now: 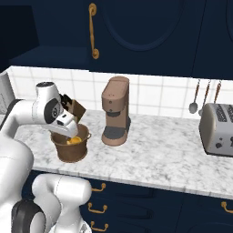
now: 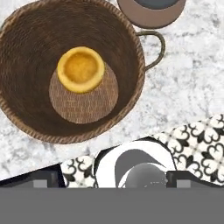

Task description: Open the cabinet, pick up the bread from the cabinet and place it in the basket. Then move the basket to the dining counter.

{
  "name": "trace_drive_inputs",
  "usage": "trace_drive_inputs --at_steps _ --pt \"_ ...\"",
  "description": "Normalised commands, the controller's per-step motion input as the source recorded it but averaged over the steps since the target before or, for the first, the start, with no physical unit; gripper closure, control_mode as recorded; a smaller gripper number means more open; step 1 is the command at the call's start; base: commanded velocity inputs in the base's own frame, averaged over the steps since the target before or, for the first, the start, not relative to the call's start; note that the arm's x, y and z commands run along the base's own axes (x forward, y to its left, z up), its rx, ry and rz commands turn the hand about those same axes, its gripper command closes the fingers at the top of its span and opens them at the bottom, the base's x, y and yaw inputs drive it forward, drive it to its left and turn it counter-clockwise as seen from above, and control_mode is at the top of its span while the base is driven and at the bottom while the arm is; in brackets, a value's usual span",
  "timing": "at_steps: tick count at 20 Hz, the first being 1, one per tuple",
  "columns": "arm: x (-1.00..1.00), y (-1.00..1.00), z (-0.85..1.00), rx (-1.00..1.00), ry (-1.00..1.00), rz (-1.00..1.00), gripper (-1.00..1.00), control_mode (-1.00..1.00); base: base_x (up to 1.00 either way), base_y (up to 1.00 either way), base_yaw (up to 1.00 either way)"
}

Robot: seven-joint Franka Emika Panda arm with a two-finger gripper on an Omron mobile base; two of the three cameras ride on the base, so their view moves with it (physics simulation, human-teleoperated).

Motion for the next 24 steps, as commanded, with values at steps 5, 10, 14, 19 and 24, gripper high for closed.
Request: trace_drive_inputs --at_steps 5,10,14,19,24 --pt "-0.03 -0.47 -0.22 0.13 -0.01 -0.38 -1.00 -1.00 0.00 0.00 0.00" --pt "0.30 -0.03 -0.49 0.05 0.00 -0.22 -1.00 -1.00 0.00 0.00 0.00" --pt "0.41 0.00 -0.47 0.02 0.02 -0.15 -1.00 -1.00 0.00 0.00 0.00" --pt "0.28 0.00 -0.04 0.00 0.08 -0.05 -1.00 -1.00 0.00 0.00 0.00" --pt "0.17 0.01 0.00 0.00 0.03 -0.04 -1.00 -1.00 0.00 0.00 0.00"
